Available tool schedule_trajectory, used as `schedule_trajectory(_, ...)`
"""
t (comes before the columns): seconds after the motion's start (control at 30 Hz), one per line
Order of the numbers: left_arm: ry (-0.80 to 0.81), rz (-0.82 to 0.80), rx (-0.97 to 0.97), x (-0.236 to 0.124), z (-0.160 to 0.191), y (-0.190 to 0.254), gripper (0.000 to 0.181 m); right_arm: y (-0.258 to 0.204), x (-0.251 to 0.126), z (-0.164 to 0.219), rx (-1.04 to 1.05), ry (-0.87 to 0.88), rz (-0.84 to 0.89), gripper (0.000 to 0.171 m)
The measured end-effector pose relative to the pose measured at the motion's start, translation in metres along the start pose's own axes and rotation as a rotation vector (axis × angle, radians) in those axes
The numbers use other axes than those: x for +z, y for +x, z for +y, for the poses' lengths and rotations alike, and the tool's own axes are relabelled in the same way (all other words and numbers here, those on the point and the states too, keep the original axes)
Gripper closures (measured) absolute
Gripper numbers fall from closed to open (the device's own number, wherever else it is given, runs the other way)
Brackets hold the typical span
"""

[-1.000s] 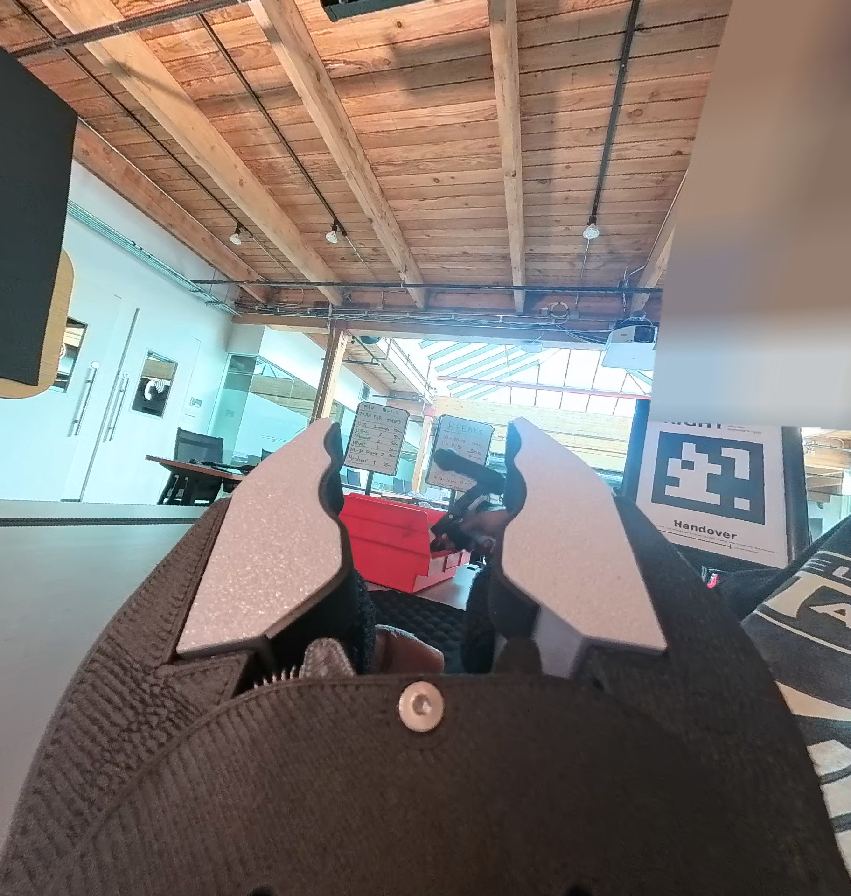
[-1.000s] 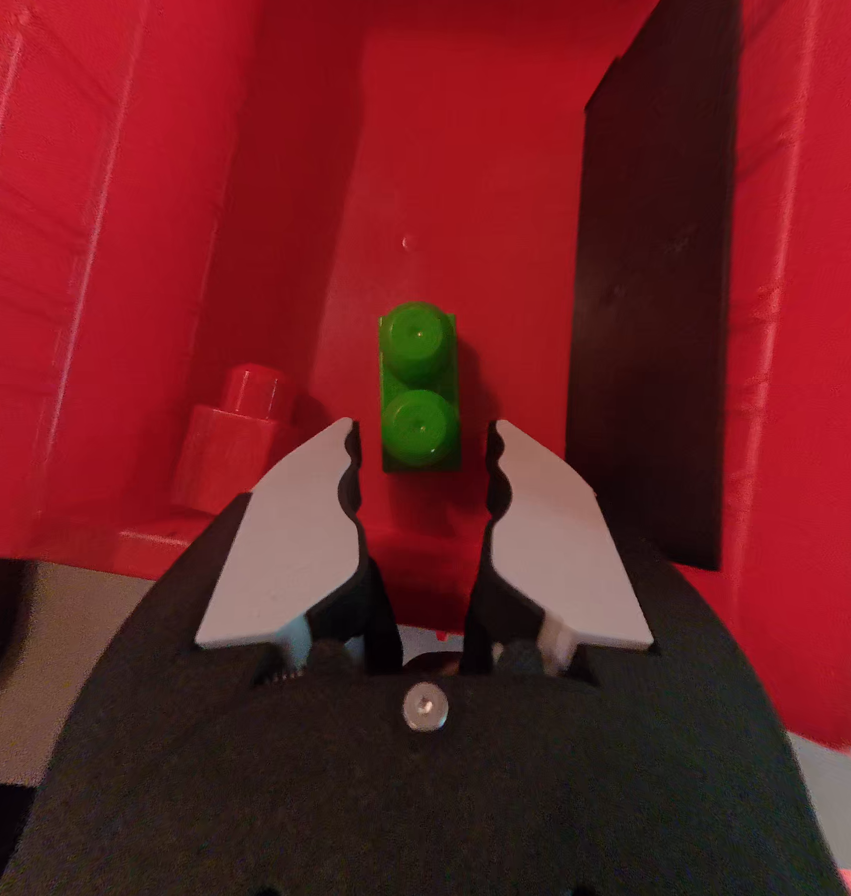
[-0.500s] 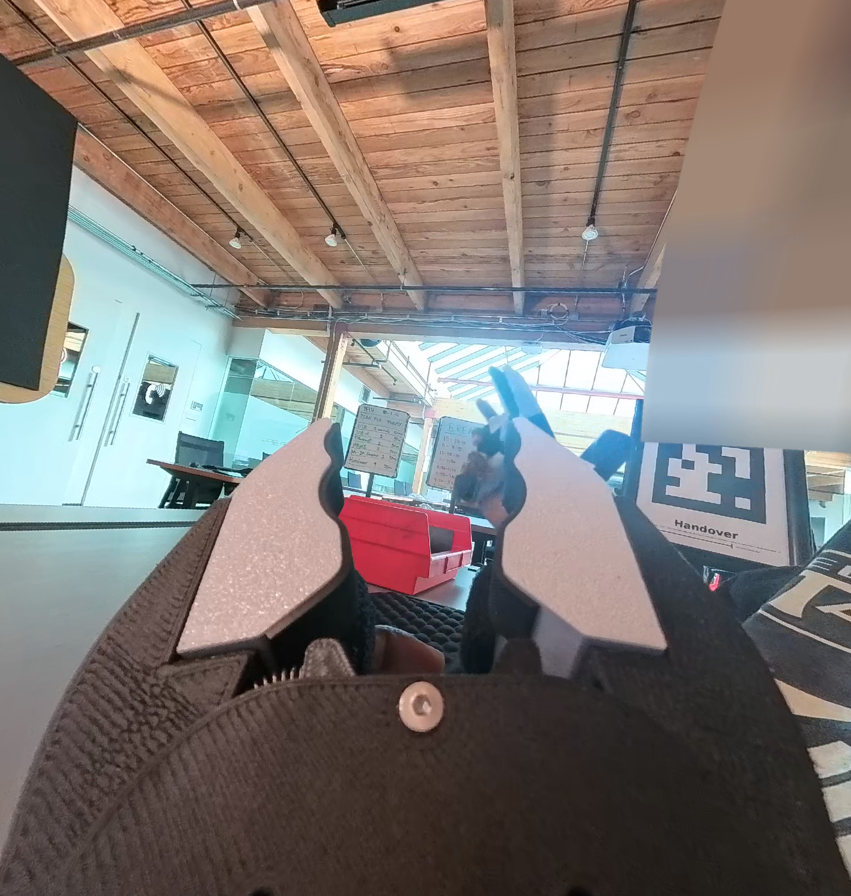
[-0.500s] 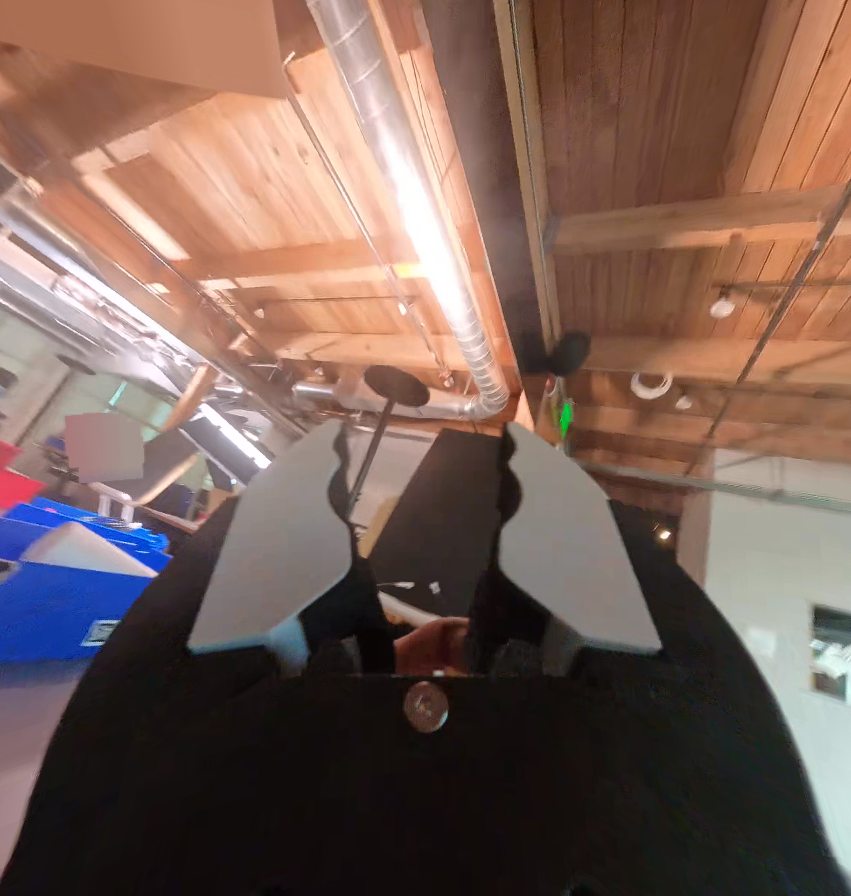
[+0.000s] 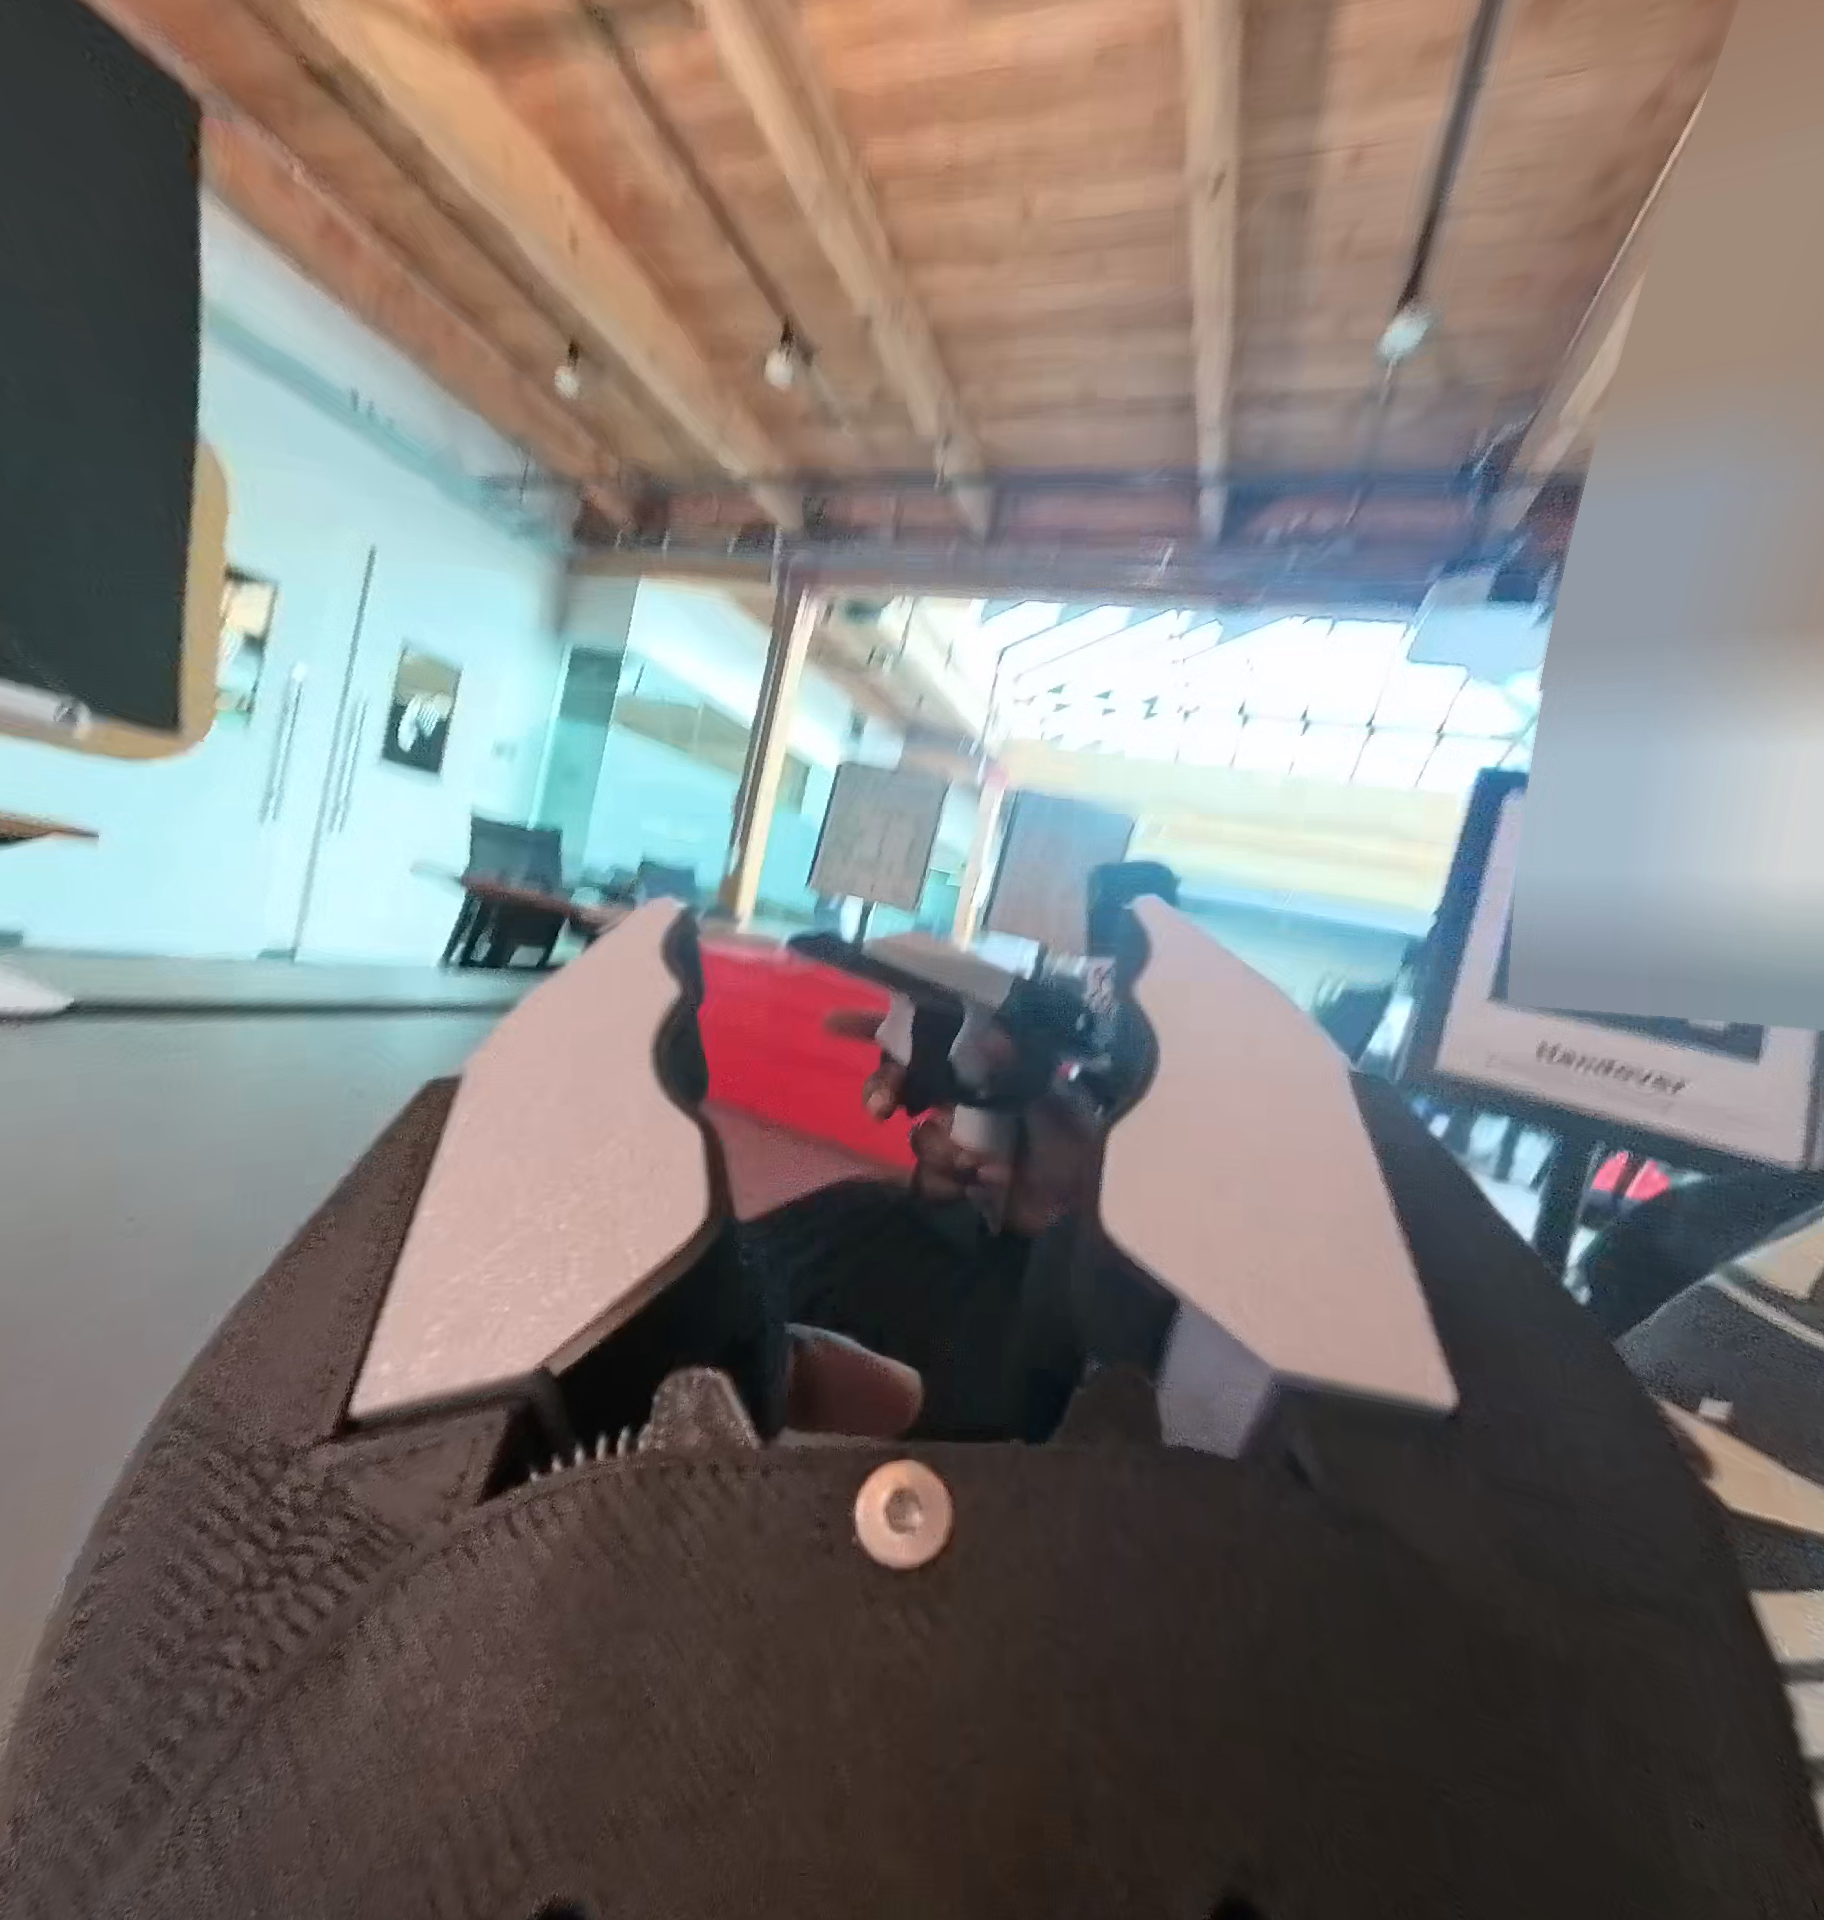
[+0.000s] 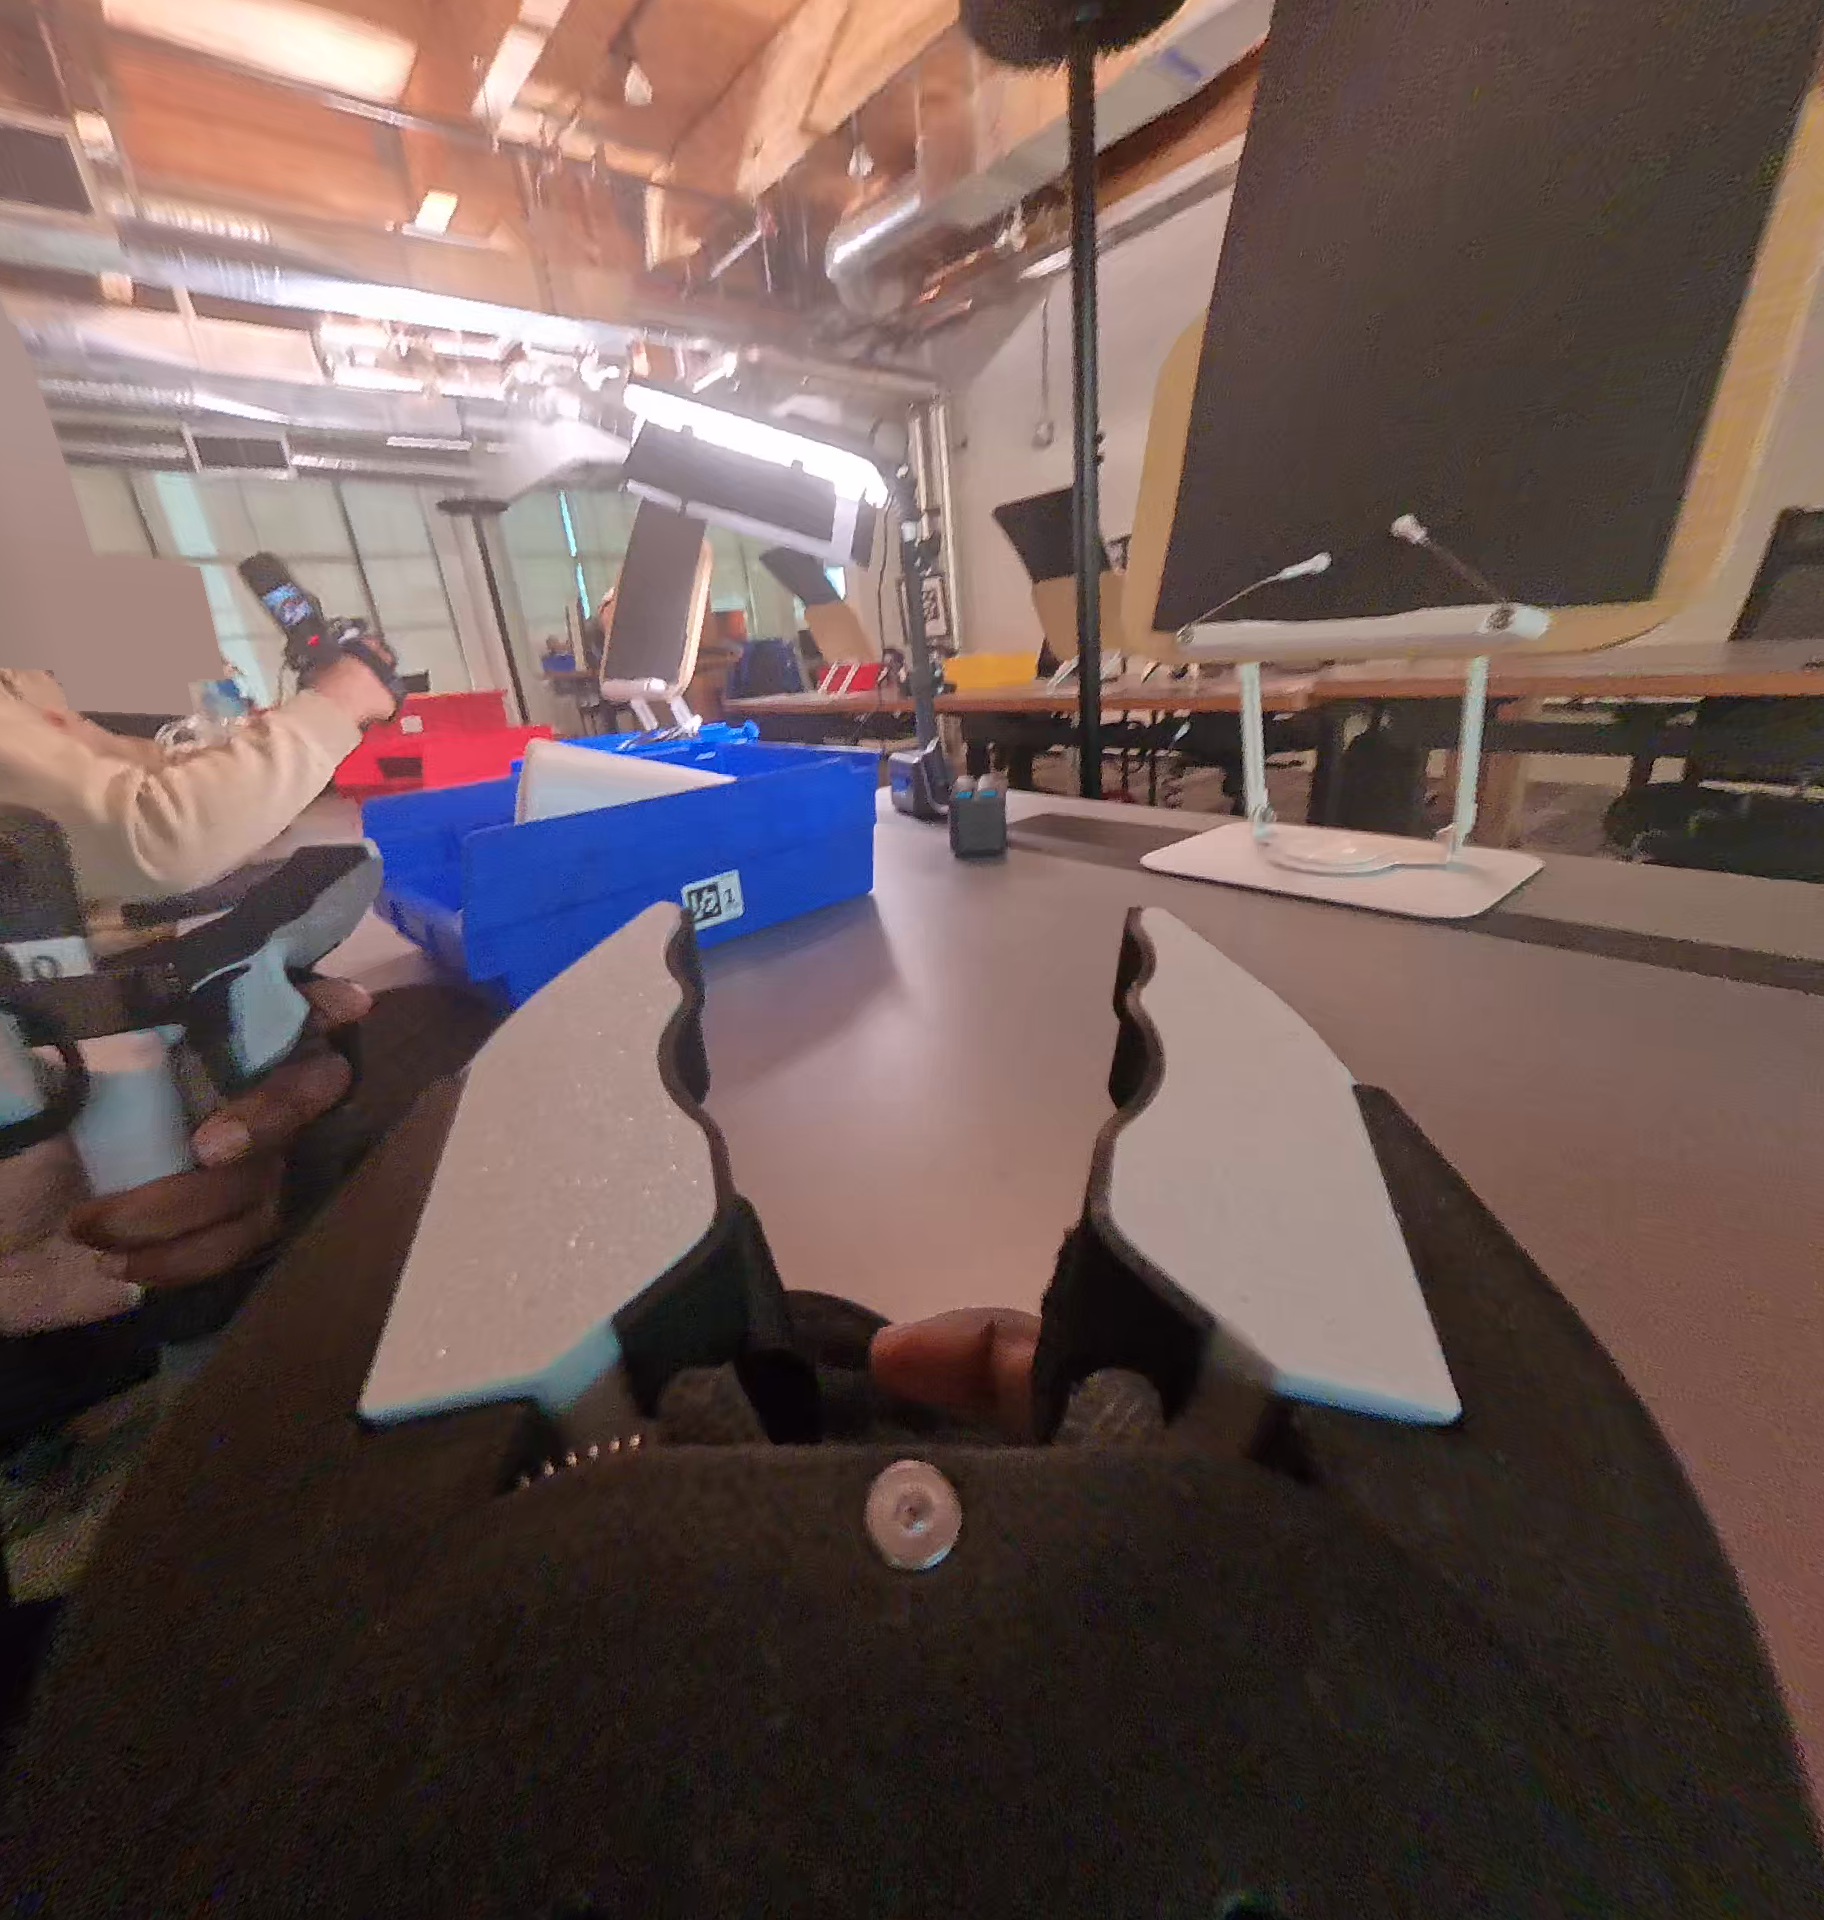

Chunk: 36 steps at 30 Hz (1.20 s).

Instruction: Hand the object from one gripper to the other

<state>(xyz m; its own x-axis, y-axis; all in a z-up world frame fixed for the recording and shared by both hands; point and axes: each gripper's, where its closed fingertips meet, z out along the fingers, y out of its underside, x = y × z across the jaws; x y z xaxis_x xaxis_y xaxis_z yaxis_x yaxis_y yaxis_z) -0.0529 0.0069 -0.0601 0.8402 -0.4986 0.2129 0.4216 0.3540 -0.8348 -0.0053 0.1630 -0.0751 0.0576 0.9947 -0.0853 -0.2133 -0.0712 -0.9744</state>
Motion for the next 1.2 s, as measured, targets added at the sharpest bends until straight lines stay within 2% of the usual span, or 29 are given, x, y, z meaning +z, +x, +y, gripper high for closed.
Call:
schedule_trajectory(0.1,-0.178,-0.104,0.081,0.003,-0.015,-0.005,0.088,0.000,-0.002,-0.002,-0.028,0.020,0.023,0.090)
schedule_trajectory(0.2,-0.245,-0.338,0.259,-0.017,-0.064,-0.036,0.084,-0.007,-0.002,-0.002,-0.088,0.023,0.007,0.095)
schedule_trajectory(0.33,-0.320,-0.817,0.547,-0.088,-0.134,-0.122,0.081,-0.011,-0.006,-0.006,-0.138,0.064,0.015,0.104)
schedule_trajectory(0.43,-0.486,-0.992,0.566,-0.138,-0.142,-0.185,0.072,-0.014,-0.008,-0.009,-0.156,0.090,0.012,0.109)
schedule_trajectory(0.57,-0.710,-1.024,0.543,-0.169,-0.126,-0.243,0.068,-0.016,-0.009,-0.009,-0.167,0.096,0.005,0.113)
schedule_trajectory(0.73,-0.854,-1.016,0.605,-0.172,-0.115,-0.277,0.065,-0.018,-0.010,-0.010,-0.175,0.112,-0.004,0.117)
schedule_trajectory(0.8,-0.949,-1.002,0.584,-0.174,-0.106,-0.283,0.064,-0.018,-0.010,-0.011,-0.179,0.115,-0.007,0.118)
schedule_trajectory(0.93,-1.034,-0.996,0.634,-0.172,-0.103,-0.296,0.064,-0.020,-0.010,-0.011,-0.187,0.117,-0.011,0.119)
schedule_trajectory(1.0,-1.101,-0.985,0.619,-0.175,-0.096,-0.301,0.075,-0.020,-0.010,-0.010,-0.191,0.118,-0.013,0.120)
schedule_trajectory(1.03,-1.132,-0.983,0.624,-0.176,-0.094,-0.302,0.074,-0.021,-0.010,-0.010,-0.194,0.119,-0.014,0.120)
schedule_trajectory(1.13,-1.130,-0.978,0.671,-0.174,-0.096,-0.302,0.075,-0.021,-0.011,-0.011,-0.198,0.121,-0.015,0.121)
schedule_trajectory(1.2,-1.136,-0.973,0.773,-0.172,-0.098,-0.297,0.075,-0.022,-0.011,-0.011,-0.201,0.124,-0.016,0.121)
